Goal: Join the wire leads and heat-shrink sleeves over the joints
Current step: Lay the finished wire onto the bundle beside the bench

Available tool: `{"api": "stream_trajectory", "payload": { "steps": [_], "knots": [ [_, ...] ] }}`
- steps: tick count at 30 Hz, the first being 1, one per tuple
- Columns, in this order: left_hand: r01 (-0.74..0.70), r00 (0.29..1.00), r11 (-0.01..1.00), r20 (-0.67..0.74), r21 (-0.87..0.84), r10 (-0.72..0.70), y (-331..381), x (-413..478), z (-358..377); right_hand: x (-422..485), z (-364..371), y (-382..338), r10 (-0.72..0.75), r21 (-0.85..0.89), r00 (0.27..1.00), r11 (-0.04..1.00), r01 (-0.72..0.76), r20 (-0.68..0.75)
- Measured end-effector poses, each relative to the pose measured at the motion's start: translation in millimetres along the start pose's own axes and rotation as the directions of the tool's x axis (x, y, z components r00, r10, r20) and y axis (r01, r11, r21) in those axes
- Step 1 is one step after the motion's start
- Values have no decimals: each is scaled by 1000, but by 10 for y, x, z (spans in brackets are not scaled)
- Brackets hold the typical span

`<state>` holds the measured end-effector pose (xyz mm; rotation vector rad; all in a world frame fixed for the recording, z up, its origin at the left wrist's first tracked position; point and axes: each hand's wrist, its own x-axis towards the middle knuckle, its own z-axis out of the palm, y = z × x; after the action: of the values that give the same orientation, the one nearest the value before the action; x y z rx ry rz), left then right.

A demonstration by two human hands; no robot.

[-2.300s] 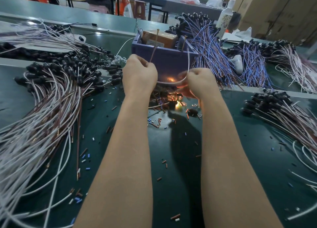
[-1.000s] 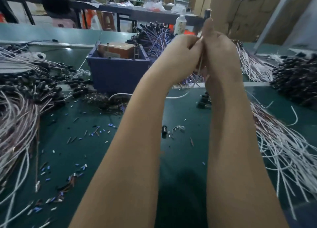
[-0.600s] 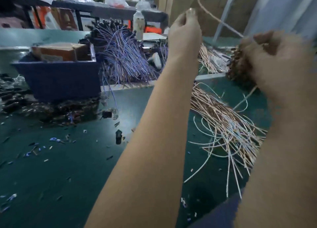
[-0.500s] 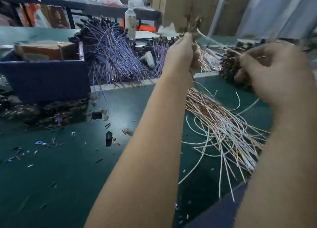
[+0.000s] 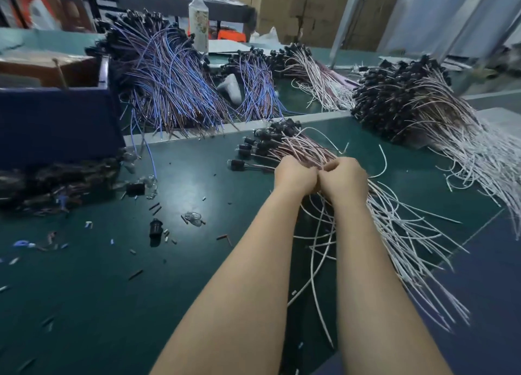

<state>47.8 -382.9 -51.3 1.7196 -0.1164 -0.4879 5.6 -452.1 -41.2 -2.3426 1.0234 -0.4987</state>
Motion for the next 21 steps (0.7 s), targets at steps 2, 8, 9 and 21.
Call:
{"api": "stream_trajectory", "payload": {
  "steps": [2, 8, 9, 21],
  "knots": [
    [-31, 999, 999, 32, -12, 31, 8, -14, 4, 0, -12, -3, -6, 44, 998, 999, 9, -55],
    [-142, 978, 982, 170, 121, 120, 23, -18, -70, 6, -4, -117, -116, 3, 993, 993, 116, 31],
    [-139, 979, 983, 168, 120, 118, 23, -19, -110, -3, 3, -133, -109, -2, 992, 994, 109, 64],
    [-380, 886, 866, -396, -325, 240, 289, -487, -1295, -693, 245, -1110, -355, 435, 935, 844, 314, 15]
  ]
}}
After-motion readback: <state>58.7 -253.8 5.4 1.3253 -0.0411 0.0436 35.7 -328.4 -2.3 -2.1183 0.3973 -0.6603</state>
